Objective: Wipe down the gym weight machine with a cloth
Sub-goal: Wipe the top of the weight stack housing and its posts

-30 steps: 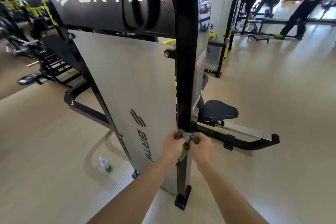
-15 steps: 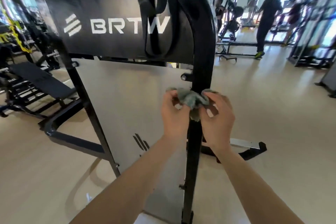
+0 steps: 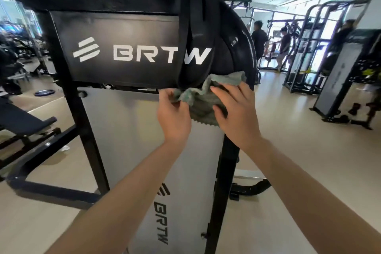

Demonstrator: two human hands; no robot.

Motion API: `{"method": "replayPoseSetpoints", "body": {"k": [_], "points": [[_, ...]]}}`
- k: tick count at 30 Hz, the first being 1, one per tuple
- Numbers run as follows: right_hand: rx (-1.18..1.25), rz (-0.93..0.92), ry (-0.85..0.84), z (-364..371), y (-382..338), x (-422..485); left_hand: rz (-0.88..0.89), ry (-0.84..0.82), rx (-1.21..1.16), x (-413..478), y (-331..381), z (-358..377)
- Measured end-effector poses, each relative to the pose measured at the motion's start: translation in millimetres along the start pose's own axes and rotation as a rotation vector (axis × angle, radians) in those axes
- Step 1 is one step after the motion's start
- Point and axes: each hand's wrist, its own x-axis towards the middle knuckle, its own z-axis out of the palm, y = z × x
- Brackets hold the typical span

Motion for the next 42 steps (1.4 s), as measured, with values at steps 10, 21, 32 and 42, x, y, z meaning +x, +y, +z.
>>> {"method": "replayPoseSetpoints", "body": {"k": [10, 21, 32, 42], "points": [[-0.145, -0.153, -0.114, 9.8, -3.4, -12.8, 0.286, -0.044, 0.187, 3.1, -2.1, -4.4], [-0.036, -0.139, -0.115, 1.0, 1.4, 1.1, 0.077, -0.07, -0.023, -11.8, 27.3, -5.8], [0.111, 0.289, 0.228, -12.8, -26.4, 31.2, 0.544, -0.388, 0.277, 29.4, 29.4, -22.3], [0.376, 0.31, 0.142, 16.6, -120.6, 46.7, 0.516, -0.736, -0.08, 57.3, 13.0, -100.3]]}}
